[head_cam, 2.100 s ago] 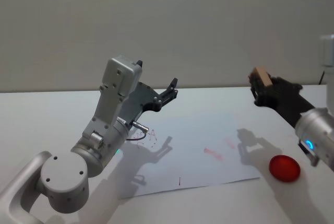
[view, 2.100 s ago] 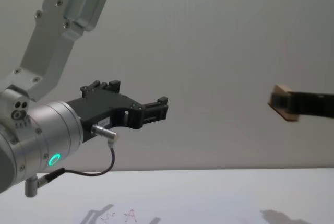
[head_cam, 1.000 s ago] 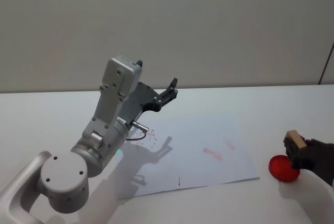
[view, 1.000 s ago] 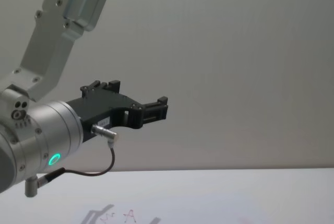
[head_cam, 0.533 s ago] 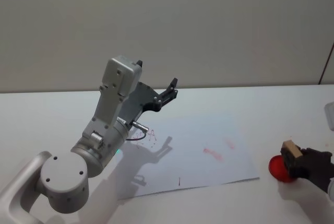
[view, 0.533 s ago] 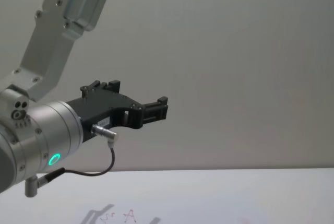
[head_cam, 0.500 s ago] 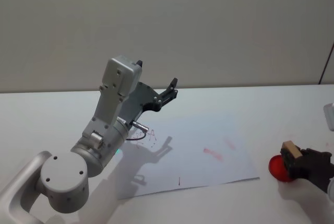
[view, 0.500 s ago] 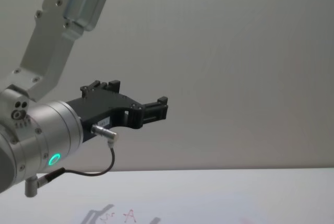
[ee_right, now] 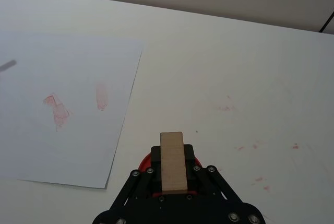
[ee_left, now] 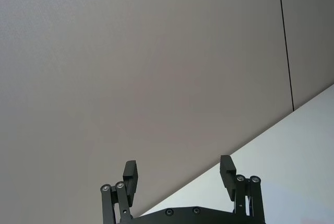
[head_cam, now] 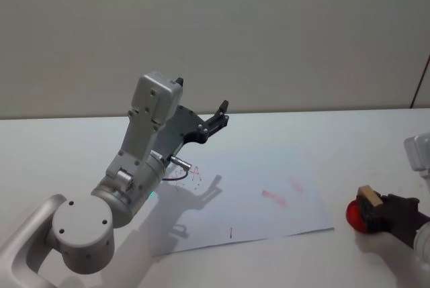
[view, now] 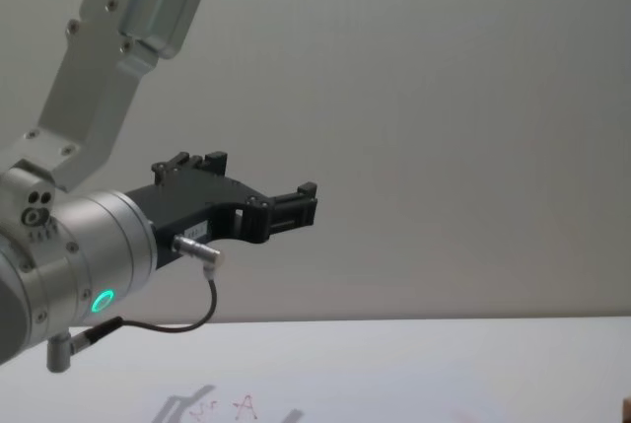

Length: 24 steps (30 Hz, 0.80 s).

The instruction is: Use the one hand to pick up the stamp and affix it onto the A4 paper.

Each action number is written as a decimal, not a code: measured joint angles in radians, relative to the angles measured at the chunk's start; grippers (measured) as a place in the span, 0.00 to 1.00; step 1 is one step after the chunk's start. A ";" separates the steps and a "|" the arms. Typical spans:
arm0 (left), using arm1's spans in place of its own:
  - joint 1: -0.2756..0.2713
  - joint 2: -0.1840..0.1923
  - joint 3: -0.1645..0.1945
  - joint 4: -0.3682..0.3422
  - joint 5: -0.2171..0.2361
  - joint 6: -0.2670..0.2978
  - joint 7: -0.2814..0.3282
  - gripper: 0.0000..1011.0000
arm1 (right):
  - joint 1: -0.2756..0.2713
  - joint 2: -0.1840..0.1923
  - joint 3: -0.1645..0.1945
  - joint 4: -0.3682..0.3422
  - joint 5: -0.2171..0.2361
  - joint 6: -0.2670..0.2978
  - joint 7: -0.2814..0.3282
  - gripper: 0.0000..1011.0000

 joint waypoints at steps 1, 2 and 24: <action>0.000 0.000 0.000 0.000 0.000 0.000 0.000 0.99 | 0.002 -0.001 0.000 0.003 -0.002 0.000 0.001 0.22; 0.000 0.000 0.000 0.000 0.000 0.000 0.000 0.99 | 0.003 -0.002 -0.001 0.005 -0.004 0.000 0.002 0.22; 0.000 0.000 0.000 0.000 0.000 0.000 0.000 0.99 | 0.025 -0.013 -0.009 0.035 -0.026 0.001 0.020 0.88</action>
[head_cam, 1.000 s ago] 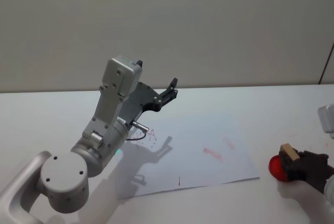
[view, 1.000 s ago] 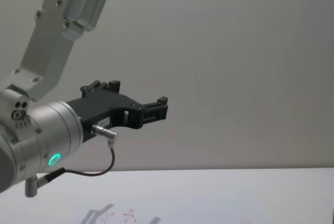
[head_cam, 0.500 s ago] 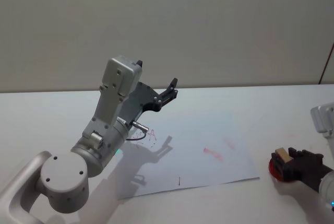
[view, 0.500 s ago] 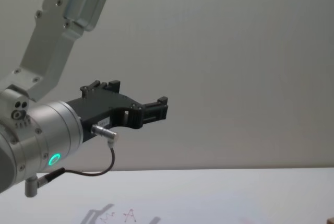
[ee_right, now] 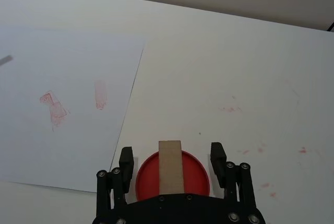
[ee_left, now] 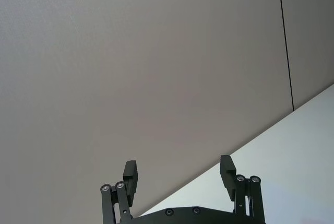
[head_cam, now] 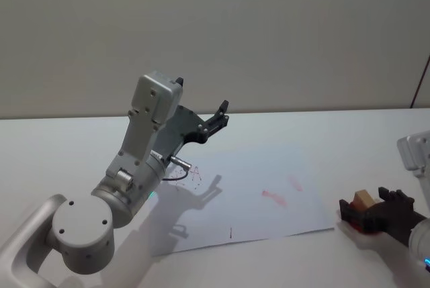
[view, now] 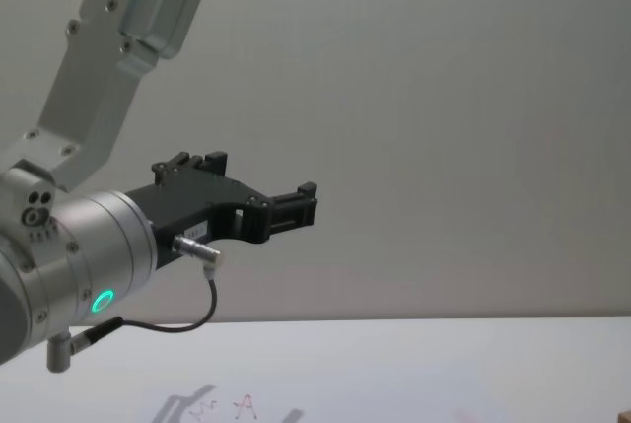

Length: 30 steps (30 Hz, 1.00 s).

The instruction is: Use the one hand to pick up the stamp and affix it onto the A4 paper.

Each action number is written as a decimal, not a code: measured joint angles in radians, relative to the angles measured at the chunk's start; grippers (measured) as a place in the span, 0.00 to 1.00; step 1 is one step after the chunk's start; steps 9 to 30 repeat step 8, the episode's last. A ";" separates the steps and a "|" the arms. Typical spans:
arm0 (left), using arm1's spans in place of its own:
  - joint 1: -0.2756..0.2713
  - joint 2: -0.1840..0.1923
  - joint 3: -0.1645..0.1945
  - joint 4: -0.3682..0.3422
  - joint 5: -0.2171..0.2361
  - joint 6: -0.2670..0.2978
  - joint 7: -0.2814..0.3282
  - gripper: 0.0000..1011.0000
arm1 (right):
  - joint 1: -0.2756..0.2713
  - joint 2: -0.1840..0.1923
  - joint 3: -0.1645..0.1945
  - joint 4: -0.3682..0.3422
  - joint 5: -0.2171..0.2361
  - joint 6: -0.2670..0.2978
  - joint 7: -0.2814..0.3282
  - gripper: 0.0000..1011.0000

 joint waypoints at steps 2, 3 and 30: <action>0.000 0.000 0.000 0.000 0.000 0.000 0.000 0.99 | 0.000 0.000 0.000 0.001 -0.001 0.000 0.000 0.91; 0.000 0.000 0.000 0.000 0.000 0.000 0.000 0.99 | 0.001 0.000 0.000 0.001 -0.001 0.000 0.001 0.96; 0.000 0.000 0.000 0.000 0.000 0.000 0.000 0.99 | 0.002 -0.001 -0.001 0.003 -0.002 0.000 0.002 0.99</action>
